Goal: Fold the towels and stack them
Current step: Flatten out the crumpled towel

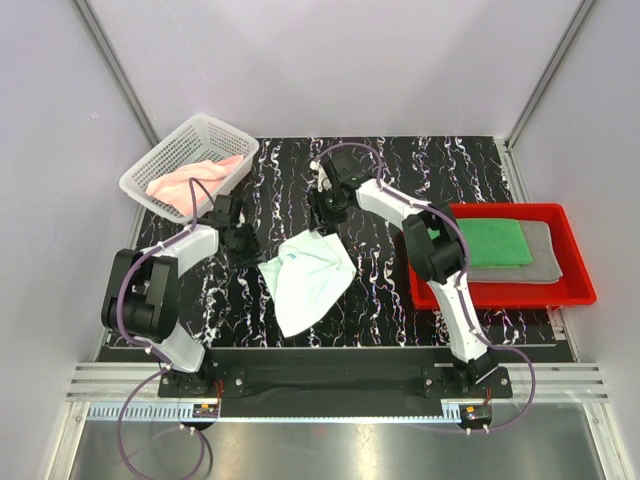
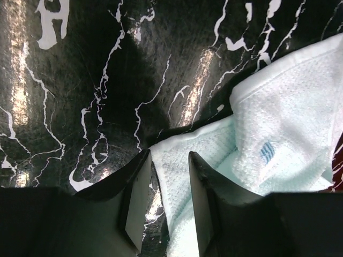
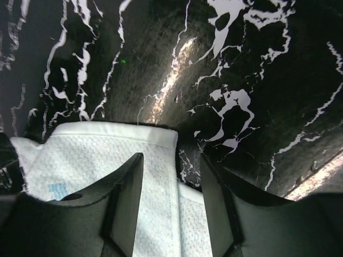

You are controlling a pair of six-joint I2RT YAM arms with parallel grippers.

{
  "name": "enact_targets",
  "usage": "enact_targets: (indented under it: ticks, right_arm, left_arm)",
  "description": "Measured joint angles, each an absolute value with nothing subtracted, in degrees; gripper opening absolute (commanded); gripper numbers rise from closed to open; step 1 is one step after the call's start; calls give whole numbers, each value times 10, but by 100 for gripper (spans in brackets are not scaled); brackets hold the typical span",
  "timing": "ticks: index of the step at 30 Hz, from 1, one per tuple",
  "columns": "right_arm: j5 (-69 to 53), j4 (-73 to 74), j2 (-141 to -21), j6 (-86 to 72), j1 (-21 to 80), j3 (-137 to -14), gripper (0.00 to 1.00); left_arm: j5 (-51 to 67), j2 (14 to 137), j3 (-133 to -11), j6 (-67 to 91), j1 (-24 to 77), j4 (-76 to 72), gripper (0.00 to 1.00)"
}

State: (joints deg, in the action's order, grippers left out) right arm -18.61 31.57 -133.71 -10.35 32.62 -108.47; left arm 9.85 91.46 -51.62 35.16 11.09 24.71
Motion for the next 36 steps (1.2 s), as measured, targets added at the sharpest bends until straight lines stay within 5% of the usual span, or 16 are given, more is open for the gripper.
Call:
enact_targets:
  ticks: [6,11,15,24,36]
  right_arm:
    - [-145,312,-1353,-80,349,-1101,51]
    - [-102,312,-1354,-67,376,-1103,38]
    - [-74,313,-1355,-66,392,-1102,0]
    - [-36,359,-1316,-73,394,-1079,0]
    - [-6,408,-1011,-86,393,-870,0]
  left_arm:
    - [99,918,-516,357,112,237,38]
    - [101,919,-516,360,112,228,38]
    - [102,921,-516,362,112,225,38]
    - [97,929,-578,358,112,258,40]
    - [116,807,-566,334,145,248,43]
